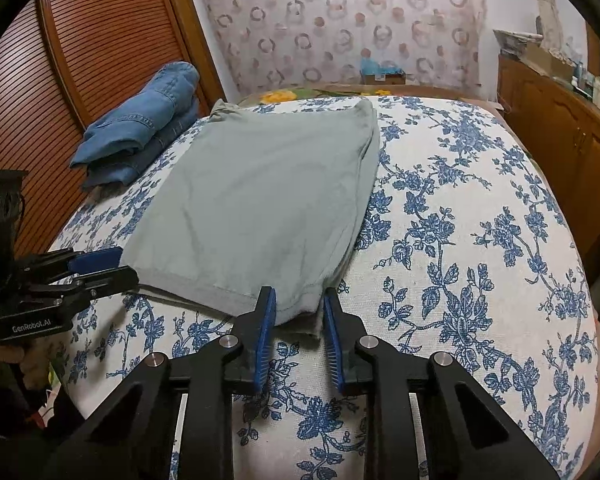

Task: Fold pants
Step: 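Grasp the shorts hem with both grippers and lift it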

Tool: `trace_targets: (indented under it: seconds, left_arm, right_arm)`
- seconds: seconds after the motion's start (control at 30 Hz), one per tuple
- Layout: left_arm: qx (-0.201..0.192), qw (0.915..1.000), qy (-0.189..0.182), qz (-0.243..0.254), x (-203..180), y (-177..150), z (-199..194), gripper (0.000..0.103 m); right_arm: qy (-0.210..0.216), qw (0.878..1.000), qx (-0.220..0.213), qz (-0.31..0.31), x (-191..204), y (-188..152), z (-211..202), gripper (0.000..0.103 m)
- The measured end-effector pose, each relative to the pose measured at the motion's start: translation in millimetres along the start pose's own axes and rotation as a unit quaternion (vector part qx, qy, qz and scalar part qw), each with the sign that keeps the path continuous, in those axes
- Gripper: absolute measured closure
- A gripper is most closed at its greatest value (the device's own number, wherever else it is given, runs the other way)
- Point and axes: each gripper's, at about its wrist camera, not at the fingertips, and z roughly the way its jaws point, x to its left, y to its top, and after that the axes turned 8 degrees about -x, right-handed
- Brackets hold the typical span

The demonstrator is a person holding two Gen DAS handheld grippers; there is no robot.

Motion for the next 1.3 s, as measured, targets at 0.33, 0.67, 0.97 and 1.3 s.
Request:
trace_targets:
  seconds: [0.33, 0.67, 0.97, 1.3]
  left_arm:
    - [-0.006, 0.9999, -0.011, -0.008, -2.8, -1.7, -0.1, 0.079]
    - [-0.039, 0.9989, -0.023, -0.012, -2.0, 7.5, -22.3, 0.093]
    - [-0.077, 0.9963, -0.037, -0.01, -0.2, 17.7, -64.8, 0.094]
    - [-0.111, 0.9926, -0.048, 0.004, -6.2, 25.1, -105.5, 0.094]
  right_arm:
    - [0.01, 1.0, -0.009, 0.002, 4.3, -3.2, 0.6, 0.091]
    - [0.039, 0.998, -0.038, 0.008, 5.6, -0.6, -16.7, 0.092]
    - [0.069, 0.996, -0.061, 0.006, 18.3, -0.8, -49.0, 0.092]
    - [0.088, 0.991, -0.096, -0.011, 34.0, 9.1, -92.6, 0.092]
